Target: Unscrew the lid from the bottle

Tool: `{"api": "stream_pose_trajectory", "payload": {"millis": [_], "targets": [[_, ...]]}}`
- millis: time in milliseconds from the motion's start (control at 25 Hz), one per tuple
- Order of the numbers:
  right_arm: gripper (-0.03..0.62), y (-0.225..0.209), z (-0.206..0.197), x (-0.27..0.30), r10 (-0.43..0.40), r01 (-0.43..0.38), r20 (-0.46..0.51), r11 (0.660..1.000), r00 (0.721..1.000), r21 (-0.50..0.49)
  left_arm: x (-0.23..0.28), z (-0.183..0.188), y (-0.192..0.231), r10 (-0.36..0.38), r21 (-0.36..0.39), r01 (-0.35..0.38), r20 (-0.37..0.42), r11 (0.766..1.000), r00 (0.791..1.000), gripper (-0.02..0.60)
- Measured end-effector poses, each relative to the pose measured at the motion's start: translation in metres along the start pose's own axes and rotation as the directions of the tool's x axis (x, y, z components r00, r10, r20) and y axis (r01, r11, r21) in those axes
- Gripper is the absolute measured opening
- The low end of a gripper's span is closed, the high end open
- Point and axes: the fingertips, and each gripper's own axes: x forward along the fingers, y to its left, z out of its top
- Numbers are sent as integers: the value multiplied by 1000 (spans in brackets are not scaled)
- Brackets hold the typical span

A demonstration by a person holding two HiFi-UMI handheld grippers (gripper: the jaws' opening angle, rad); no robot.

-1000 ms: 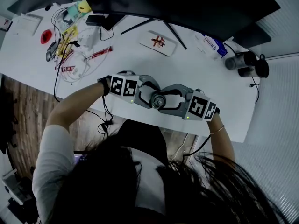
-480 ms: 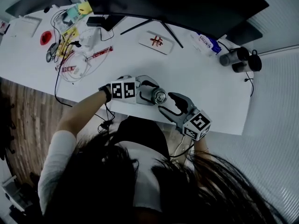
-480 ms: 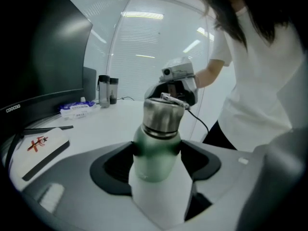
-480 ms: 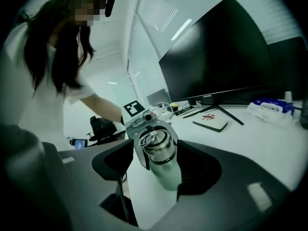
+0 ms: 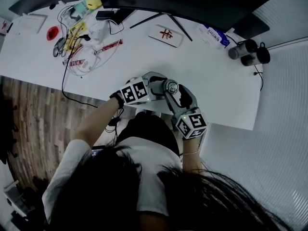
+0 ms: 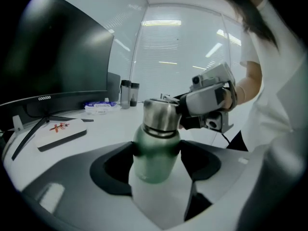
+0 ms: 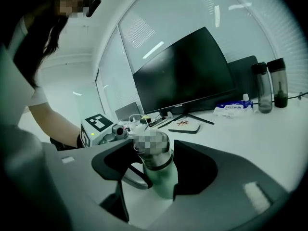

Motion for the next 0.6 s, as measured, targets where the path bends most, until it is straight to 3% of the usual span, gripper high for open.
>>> {"api": "stream_pose_trajectory", "payload": {"millis": [200,280,440,600], "targets": [[244,3,0,6,-54,55,10,997,998,-58,0,0,0,58,-34,-57,26,998,998,360],[237,3,0,6,-29,27,-15,996,999,-87,0,0,0,58,-35,-57,28,998,998,360],[233,6,-3,7,149,-167,-129,975,980,-146,-1,-1,-1,-17,2,17,-2,1000,1000,360],[232,11,-4,10,333,-389,-259,897,907,-210,-3,-2,0,-132,36,133,-32,990,991,360]]}}
